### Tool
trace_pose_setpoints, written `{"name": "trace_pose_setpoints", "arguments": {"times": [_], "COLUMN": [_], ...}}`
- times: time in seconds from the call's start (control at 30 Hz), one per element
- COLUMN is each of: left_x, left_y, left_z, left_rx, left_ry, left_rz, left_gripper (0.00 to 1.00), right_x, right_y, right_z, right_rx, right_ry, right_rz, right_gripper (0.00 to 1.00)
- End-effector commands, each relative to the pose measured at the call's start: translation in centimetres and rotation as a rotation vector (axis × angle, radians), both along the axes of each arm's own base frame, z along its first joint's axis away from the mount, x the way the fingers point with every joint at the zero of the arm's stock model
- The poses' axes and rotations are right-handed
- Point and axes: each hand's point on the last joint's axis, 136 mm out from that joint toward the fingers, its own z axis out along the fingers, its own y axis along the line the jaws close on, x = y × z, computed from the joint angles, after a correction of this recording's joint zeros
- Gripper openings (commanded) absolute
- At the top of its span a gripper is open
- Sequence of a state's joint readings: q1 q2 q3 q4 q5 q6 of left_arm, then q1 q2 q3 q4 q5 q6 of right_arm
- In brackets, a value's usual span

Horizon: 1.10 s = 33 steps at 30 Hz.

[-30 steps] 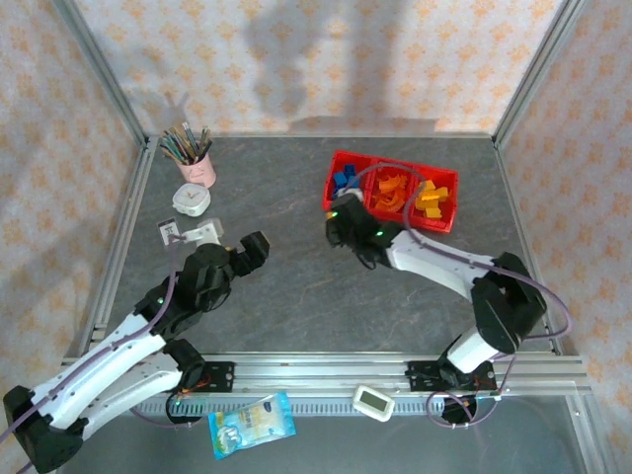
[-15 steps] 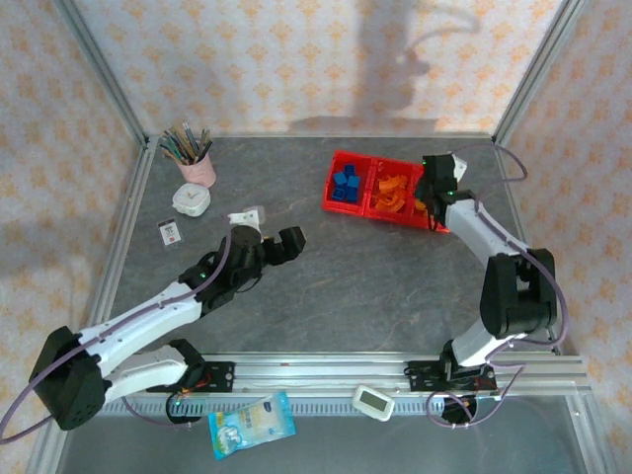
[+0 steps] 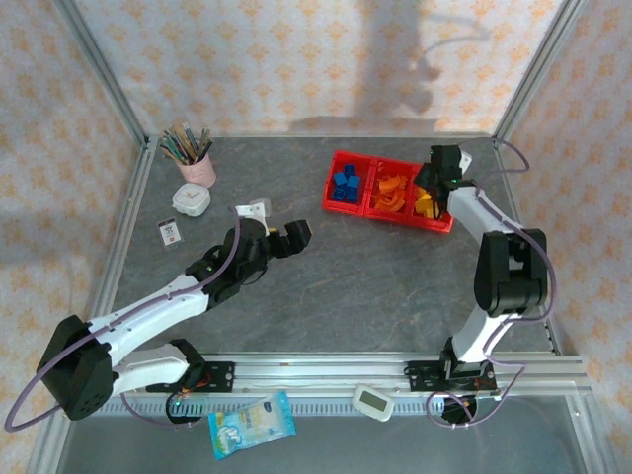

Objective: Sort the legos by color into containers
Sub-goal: Place the lego in the container, then reset both arms

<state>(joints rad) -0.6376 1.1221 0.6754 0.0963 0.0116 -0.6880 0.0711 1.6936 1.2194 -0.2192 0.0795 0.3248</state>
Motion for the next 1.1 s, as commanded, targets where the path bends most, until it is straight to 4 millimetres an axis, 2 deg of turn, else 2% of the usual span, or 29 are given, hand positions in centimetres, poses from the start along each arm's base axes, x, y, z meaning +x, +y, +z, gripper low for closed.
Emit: {"name": "trace_pose_setpoints", "arguments": {"times": [0.0,0.03,0.13,0.23,0.33,0.43,0.5,0.57,0.63,0.67,0.77,0.83,0.97,1.03,1.07], "left_x": [1.5,2.0,3.1,3.3,2.9,2.2,2.1,2.2,3.1,3.2,3.3,3.4,3.7,4.1,4.2], "left_y": [3.2,4.5,9.8,15.7,20.2,23.1,23.8,24.3,23.9,23.7,24.0,24.2,23.8,23.1,22.9], "left_z": [2.3,2.3,2.2,1.9,1.4,0.3,-0.5,-1.4,-1.4,-1.4,-2.4,-3.4,-4.0,-5.3,-5.6], "left_rx": [0.049,0.072,0.153,0.268,0.374,0.461,0.504,0.558,0.596,0.61,0.646,0.649,0.607,0.59,0.582], "left_ry": [-0.084,-0.086,-0.099,-0.129,-0.181,-0.232,-0.273,-0.285,-0.288,-0.309,-0.354,-0.361,-0.449,-0.447,-0.458], "left_rz": [0.115,0.161,0.352,0.558,0.7,0.793,0.801,0.792,0.742,0.729,0.699,0.675,0.598,0.519,0.495], "left_gripper": [0.99,0.99,0.99,0.99,0.99,0.99,0.99,0.99,0.99,0.99,1.0,1.0,1.0,1.0,1.0], "right_x": [-2.5,-3.6,-7.3,-10.8,-12.8,-13.7,-13.5,-12.5,-11.3,-10.9,-9.8,-9.2,-10.5,-10.1,-9.8], "right_y": [-1.9,-2.6,-4.8,-7.1,-7.7,-7.7,-7.0,-5.6,-4.4,-4.5,-3.4,-2.8,-1.5,-1.3,-1.2], "right_z": [4.8,5.3,5.7,5.0,3.3,1.2,0.2,-0.8,-1.5,-1.7,-0.6,-1.3,-1.7,-2.6,-2.4], "right_rx": [-0.055,-0.07,-0.142,-0.251,-0.315,-0.327,-0.31,-0.289,-0.277,-0.282,-0.29,-0.28,-0.277,-0.277,-0.274], "right_ry": [-0.122,-0.147,-0.207,-0.238,-0.31,-0.362,-0.415,-0.443,-0.46,-0.456,-0.523,-0.512,-0.589,-0.552,-0.553], "right_rz": [-0.085,-0.116,-0.222,-0.315,-0.312,-0.3,-0.256,-0.162,-0.084,-0.084,-0.012,0.034,0.122,0.14,0.142], "right_gripper": [0.92,0.99,1.0,1.0,1.0,1.0,1.0,1.0,1.0,1.0,1.0,1.0,1.0,1.0,1.0]}}
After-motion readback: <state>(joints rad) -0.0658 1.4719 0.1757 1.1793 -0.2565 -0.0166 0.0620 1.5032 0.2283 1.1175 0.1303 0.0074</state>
